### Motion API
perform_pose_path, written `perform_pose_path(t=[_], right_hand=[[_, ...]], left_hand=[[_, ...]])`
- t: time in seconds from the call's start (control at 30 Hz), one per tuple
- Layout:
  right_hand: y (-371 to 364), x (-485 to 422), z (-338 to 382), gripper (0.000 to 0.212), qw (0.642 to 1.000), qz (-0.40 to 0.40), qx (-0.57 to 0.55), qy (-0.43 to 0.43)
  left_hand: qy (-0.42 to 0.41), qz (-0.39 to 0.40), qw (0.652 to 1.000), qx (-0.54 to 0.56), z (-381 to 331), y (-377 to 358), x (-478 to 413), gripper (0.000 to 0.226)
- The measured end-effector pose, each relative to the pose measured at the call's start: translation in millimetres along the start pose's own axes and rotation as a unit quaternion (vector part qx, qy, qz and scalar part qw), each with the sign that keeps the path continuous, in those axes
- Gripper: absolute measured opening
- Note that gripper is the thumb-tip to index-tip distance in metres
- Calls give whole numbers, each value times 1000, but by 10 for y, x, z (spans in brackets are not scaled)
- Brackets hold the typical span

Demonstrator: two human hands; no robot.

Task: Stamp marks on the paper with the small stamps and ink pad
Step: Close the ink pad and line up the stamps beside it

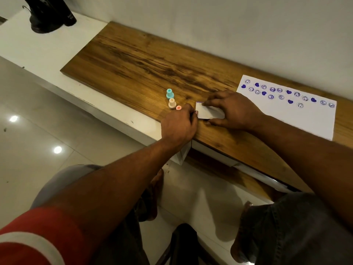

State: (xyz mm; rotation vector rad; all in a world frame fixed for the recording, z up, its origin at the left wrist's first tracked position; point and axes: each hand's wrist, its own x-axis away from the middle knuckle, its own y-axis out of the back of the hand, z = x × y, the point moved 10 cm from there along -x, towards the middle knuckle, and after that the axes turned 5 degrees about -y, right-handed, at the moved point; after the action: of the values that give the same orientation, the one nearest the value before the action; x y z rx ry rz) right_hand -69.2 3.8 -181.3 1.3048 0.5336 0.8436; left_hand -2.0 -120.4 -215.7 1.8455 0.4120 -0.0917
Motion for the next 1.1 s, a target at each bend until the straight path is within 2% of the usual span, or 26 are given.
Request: perform_pose_path(t=[0.27,0.57,0.77,0.83,0.9,1.0,1.1], right_hand=[[-69,-83,3,71,1000,-14,4,-9],[-104,-148,-83,77,995,6,-85,-58],[7,-80,-66,76,999,2,-36,-33],[168,-43,-192,72,996,-57,-46,-59],[306,-5,-443,66,982,-113,-54,-139],[267,41,-693,71,966,-101,-25,-237],[131,33,-608,77,970,-81,1,-228]], left_hand=[[-5,-2,1000,9,4,-11,7,32],[20,11,1000,19,21,-12,6,29],[38,21,997,69,40,-29,-18,35],[27,16,997,75,-1,-12,-15,39],[11,22,997,79,-56,-6,-20,42],[-7,43,996,77,-133,-19,-39,46],[-22,64,996,65,-178,-32,-58,42]])
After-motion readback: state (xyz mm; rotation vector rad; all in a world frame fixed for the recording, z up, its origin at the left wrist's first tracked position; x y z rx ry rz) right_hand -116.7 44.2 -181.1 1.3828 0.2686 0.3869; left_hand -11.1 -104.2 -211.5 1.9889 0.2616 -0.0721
